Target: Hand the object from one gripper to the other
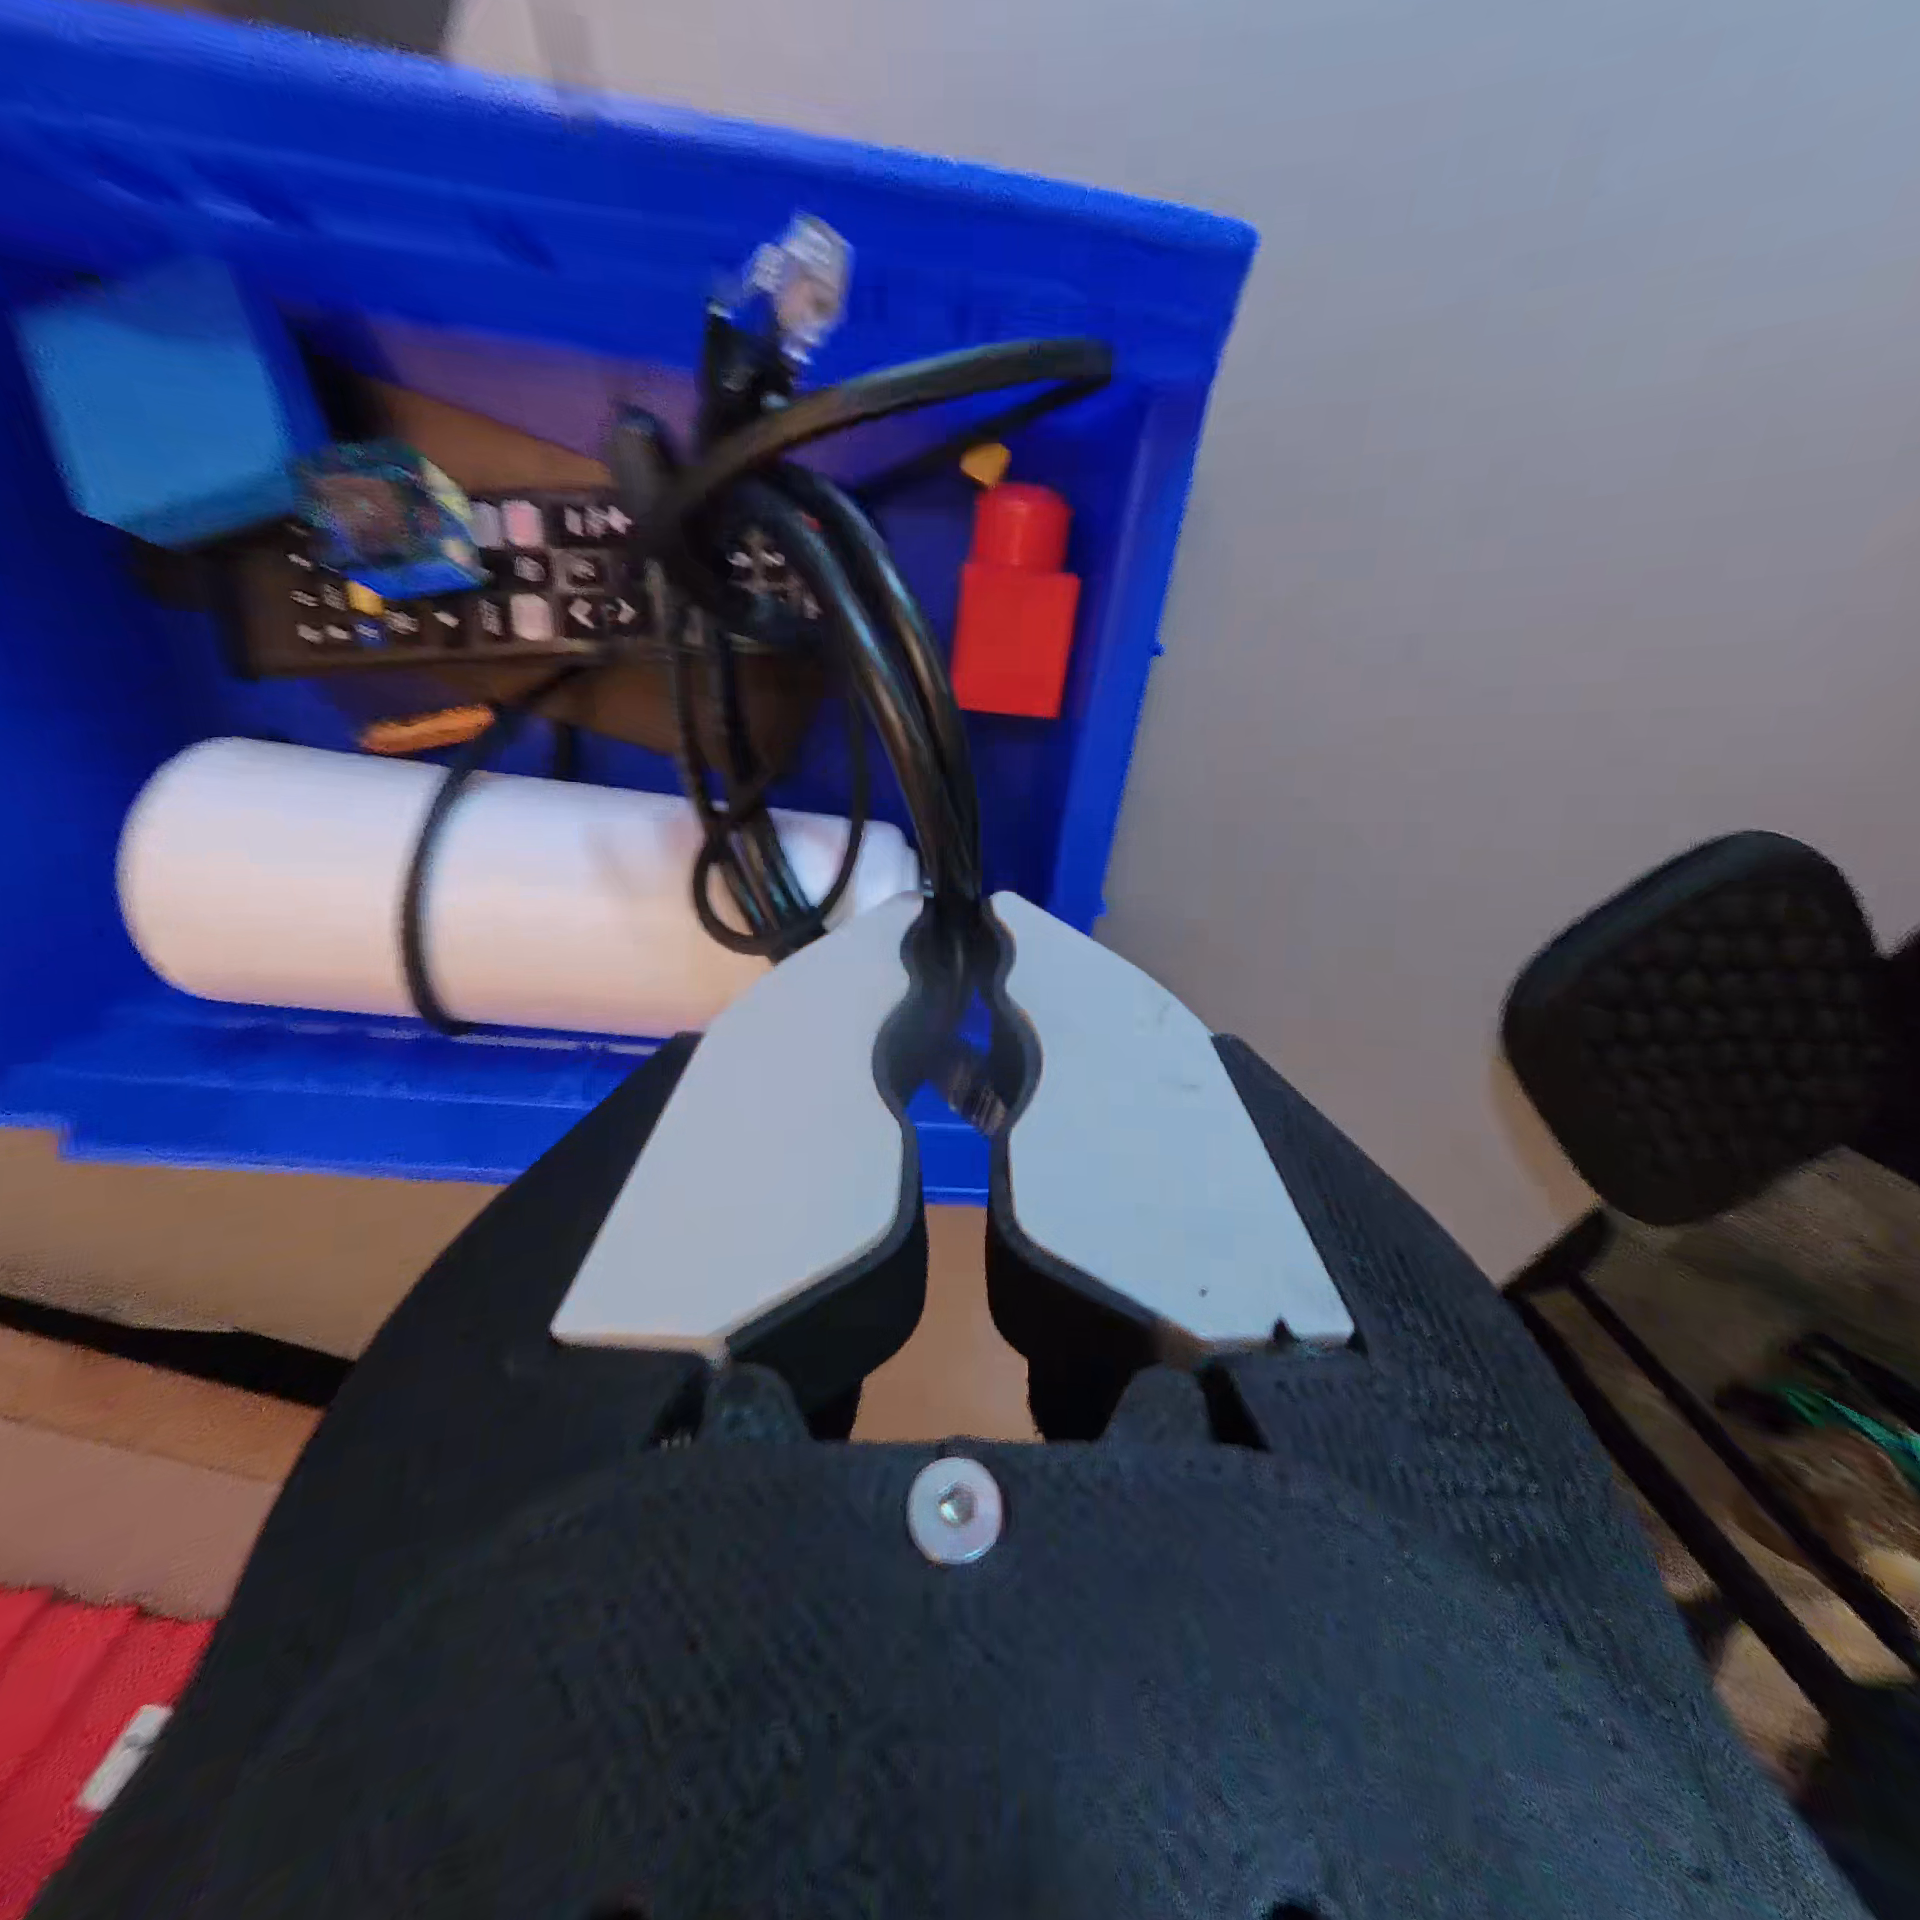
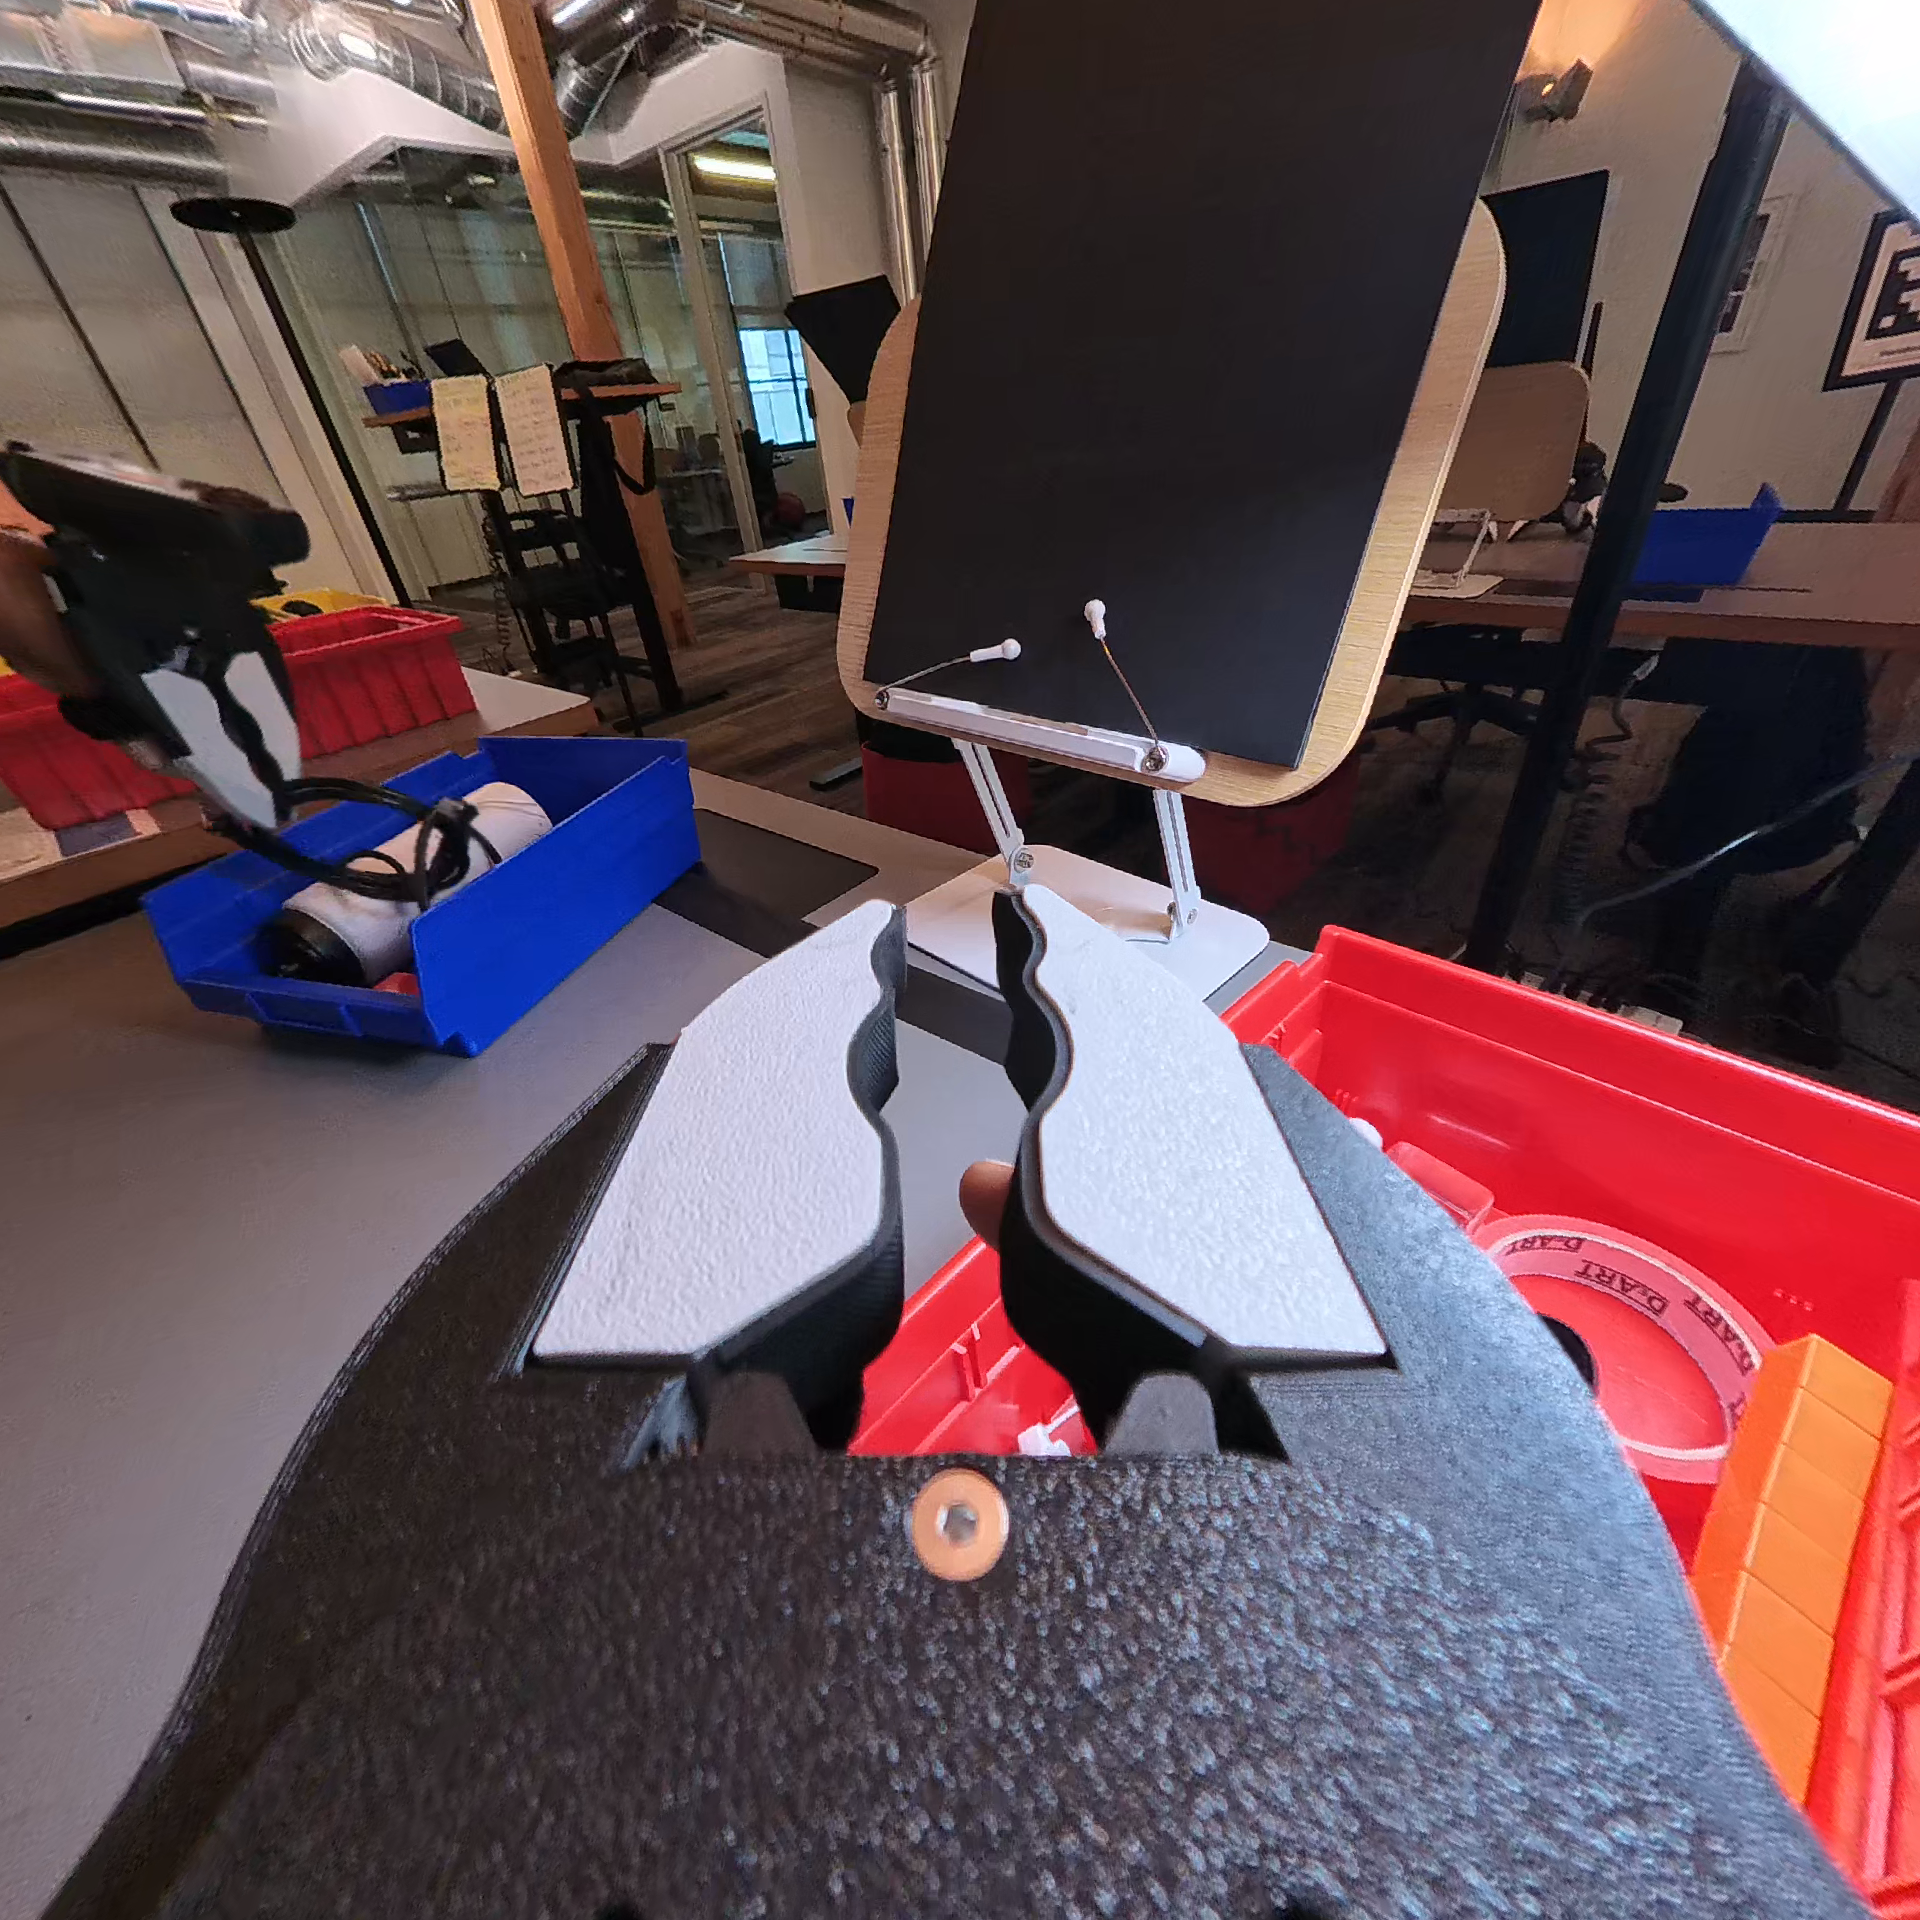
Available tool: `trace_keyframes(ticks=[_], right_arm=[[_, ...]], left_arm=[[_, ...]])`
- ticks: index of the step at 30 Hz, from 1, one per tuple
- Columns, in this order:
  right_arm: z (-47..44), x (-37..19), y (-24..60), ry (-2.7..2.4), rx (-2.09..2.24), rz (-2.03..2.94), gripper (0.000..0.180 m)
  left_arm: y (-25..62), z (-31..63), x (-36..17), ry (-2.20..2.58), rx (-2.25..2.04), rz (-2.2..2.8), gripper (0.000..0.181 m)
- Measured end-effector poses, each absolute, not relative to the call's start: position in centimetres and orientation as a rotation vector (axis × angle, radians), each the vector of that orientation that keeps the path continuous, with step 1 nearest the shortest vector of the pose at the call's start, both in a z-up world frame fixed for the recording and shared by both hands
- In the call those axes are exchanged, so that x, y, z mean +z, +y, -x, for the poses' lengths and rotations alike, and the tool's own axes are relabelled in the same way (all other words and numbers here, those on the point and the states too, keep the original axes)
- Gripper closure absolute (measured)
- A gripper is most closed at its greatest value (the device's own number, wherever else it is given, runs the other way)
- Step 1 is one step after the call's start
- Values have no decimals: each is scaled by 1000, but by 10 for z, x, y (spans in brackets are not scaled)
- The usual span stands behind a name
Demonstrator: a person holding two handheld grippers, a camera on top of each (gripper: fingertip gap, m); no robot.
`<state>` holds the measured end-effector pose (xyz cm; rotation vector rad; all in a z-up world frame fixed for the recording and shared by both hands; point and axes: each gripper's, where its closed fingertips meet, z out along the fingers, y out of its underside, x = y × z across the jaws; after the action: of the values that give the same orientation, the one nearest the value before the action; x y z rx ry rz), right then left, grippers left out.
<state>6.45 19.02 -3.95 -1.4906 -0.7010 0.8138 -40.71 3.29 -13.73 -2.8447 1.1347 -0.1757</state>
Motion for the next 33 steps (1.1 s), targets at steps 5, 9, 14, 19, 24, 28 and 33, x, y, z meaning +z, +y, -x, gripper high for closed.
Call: trace_keyframes(ticks=[5,9,14,19,24,28,33], right_arm=[[-64,-41,190,-709,809,1497,163],[-64,-41,191,-706,813,1498,163],[-63,-40,189,-711,817,1496,163],[-62,-40,187,-720,819,1494,163],[-60,-41,186,-730,819,1499,163],[-58,-43,186,-734,819,1505,163],[-55,-44,185,-742,819,1502,163]], left_arm=[[10,390,-133,1160,-379,2933,174],[10,369,-116,1151,-539,2844,174],[7,340,-88,1103,-822,2669,174],[17,348,-88,1057,-708,2617,174],[54,401,-86,873,-221,2593,175],[83,432,-58,703,60,2435,174],[98,439,-22,564,154,2248,174]])
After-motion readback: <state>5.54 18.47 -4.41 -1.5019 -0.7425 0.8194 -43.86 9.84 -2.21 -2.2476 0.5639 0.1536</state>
